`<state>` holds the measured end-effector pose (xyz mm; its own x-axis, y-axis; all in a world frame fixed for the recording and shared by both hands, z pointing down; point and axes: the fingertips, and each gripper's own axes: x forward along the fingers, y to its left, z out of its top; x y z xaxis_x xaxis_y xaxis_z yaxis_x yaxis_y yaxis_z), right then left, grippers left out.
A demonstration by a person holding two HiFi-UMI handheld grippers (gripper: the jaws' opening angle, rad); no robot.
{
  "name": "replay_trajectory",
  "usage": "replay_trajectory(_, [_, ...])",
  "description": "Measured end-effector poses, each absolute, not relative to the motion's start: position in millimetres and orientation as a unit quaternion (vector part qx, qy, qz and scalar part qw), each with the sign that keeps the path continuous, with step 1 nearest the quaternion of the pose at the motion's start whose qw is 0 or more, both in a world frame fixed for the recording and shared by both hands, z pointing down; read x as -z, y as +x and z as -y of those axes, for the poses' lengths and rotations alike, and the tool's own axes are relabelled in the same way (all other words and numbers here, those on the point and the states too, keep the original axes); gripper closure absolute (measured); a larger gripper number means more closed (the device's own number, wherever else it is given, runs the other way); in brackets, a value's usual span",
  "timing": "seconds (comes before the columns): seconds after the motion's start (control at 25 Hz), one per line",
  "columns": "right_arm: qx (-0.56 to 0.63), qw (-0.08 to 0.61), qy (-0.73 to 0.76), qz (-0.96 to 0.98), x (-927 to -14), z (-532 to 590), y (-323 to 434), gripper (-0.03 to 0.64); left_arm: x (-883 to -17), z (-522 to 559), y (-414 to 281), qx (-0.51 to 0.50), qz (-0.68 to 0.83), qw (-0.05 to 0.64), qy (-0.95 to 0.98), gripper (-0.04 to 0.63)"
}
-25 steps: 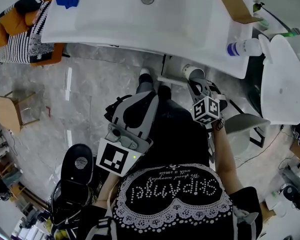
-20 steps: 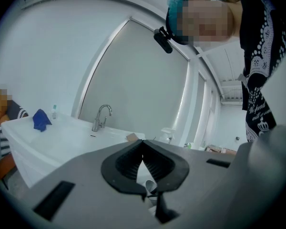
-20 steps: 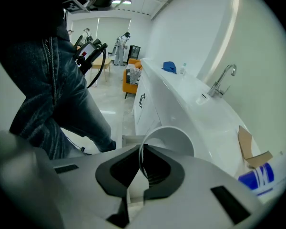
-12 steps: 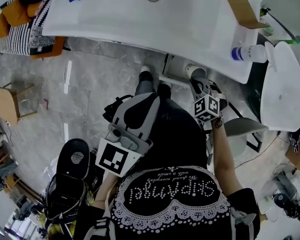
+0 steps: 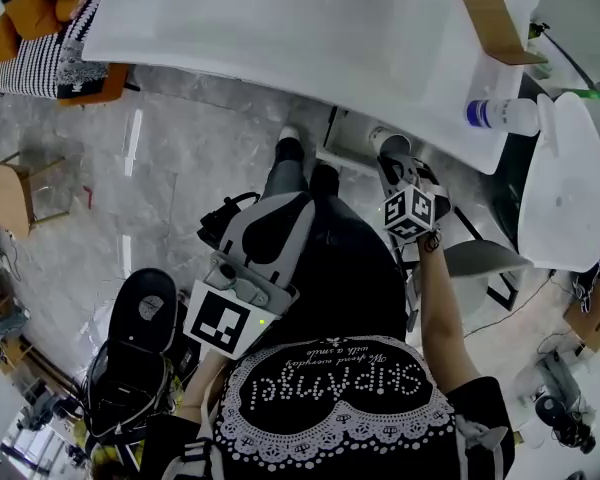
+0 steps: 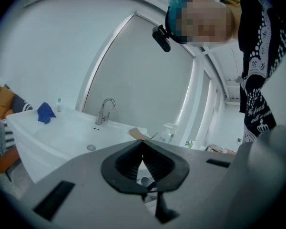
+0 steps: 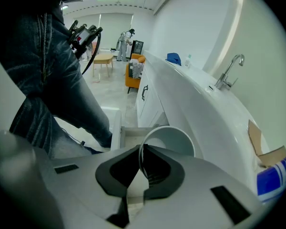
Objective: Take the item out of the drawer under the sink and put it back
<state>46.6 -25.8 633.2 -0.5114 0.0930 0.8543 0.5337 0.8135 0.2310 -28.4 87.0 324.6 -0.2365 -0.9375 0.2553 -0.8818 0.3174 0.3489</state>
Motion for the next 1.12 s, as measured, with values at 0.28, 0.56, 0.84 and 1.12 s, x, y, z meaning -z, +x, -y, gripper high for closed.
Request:
replay_trajectory(0.28, [0.235,0.465,-0.191,0.832,-654.4,24.9,41.8,0.591,-334.8,-88.1,-25.5,0.062,0.777,0.227,0.584,0.591])
replay_trajectory(0.56, [0.235,0.480,-0.199,0.821,-670.2,13.6,25.1,0.592,-335.7,-109.0,-44.6,0.063,0.780,0.239,0.575,0.591])
replay_trajectory(0.84, [0.233,0.492,-0.197,0.816,-686.5,23.2,29.8,0.591,-340.4,-110.2,-40.3,0.062,0.783,0.245,0.569,0.591])
replay_trajectory(1.12, [0.228,0.496,-0.197,0.814,-693.1,37.8,29.2,0.591,-341.0,-102.1,-36.1,0.059,0.784,0.251,0.564,0.591])
